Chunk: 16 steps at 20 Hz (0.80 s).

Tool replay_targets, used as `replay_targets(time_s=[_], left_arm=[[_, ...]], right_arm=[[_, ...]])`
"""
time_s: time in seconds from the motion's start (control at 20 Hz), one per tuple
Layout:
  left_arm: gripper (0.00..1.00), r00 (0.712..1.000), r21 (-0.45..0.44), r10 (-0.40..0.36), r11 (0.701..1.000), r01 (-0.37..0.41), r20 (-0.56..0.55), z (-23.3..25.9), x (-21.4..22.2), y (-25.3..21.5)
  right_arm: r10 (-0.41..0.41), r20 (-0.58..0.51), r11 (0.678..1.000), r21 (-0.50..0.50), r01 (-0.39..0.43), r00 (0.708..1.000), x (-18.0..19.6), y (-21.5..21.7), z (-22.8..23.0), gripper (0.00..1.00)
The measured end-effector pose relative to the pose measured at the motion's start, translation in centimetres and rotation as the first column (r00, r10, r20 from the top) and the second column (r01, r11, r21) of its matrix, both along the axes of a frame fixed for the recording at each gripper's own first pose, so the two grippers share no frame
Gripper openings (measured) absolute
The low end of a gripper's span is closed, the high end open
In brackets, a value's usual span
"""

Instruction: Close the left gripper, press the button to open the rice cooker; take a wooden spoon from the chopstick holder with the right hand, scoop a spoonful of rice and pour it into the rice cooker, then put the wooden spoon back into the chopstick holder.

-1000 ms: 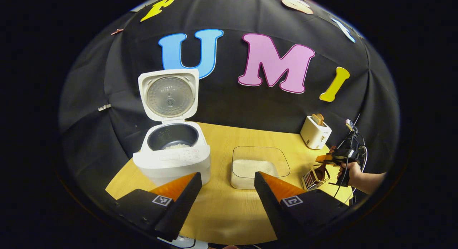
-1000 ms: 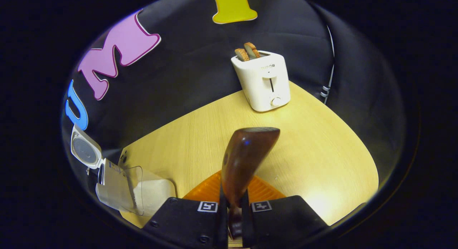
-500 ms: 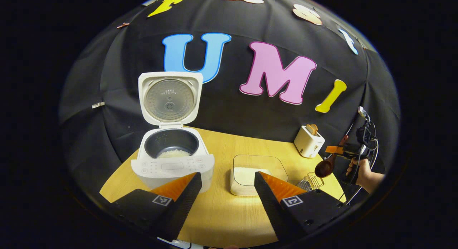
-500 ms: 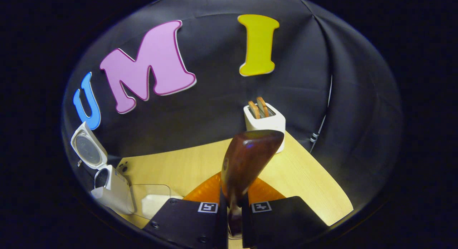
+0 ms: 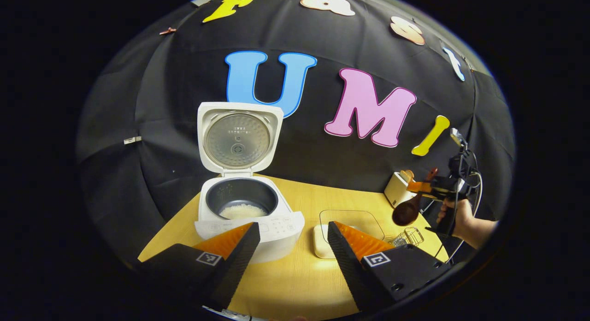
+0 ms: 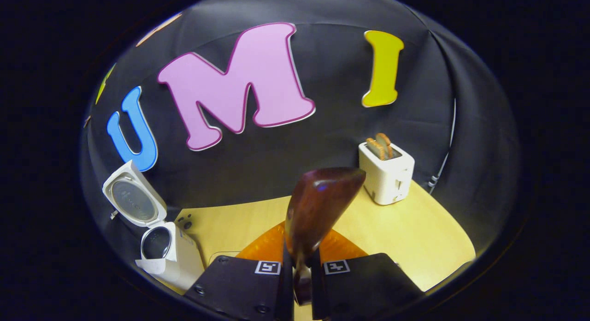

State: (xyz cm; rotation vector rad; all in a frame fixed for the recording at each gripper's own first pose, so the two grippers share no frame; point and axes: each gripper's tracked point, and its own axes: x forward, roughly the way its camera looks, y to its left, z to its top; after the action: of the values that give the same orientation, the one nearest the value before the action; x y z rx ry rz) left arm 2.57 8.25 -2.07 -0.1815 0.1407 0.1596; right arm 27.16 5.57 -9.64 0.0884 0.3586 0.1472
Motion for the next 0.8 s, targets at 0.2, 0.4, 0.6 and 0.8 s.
replay_targets(time_s=[0.2, 0.4, 0.6, 0.8], left_arm=[[0.95, 0.998, -0.001, 0.002, 1.000, -0.002, -0.062, -2.2, -0.6, 1.0], [0.96, 0.995, 0.014, 0.007, 1.000, -0.006, -0.104, -3.1, -1.2, 2.1], [0.96, 0.992, -0.001, 0.007, 1.000, -0.007, -0.124, -3.5, -1.2, 3.0], [0.96, 0.988, 0.024, 0.006, 1.000, -0.003, -0.153, -4.6, -1.6, 3.5]], right_arm=[[0.029, 0.006, 0.999, -0.036, -0.029, 1.000, 0.7, 4.1, -3.3, 0.19], [0.003, 0.034, 0.996, -0.087, 0.000, 0.999, 2.4, 5.6, -7.7, 0.19], [-0.054, 0.052, 0.991, -0.121, 0.060, 0.997, 3.3, 4.9, -11.0, 0.19], [-0.085, 0.035, 0.990, -0.105, 0.089, 0.996, 3.4, 5.2, -13.0, 0.19]])
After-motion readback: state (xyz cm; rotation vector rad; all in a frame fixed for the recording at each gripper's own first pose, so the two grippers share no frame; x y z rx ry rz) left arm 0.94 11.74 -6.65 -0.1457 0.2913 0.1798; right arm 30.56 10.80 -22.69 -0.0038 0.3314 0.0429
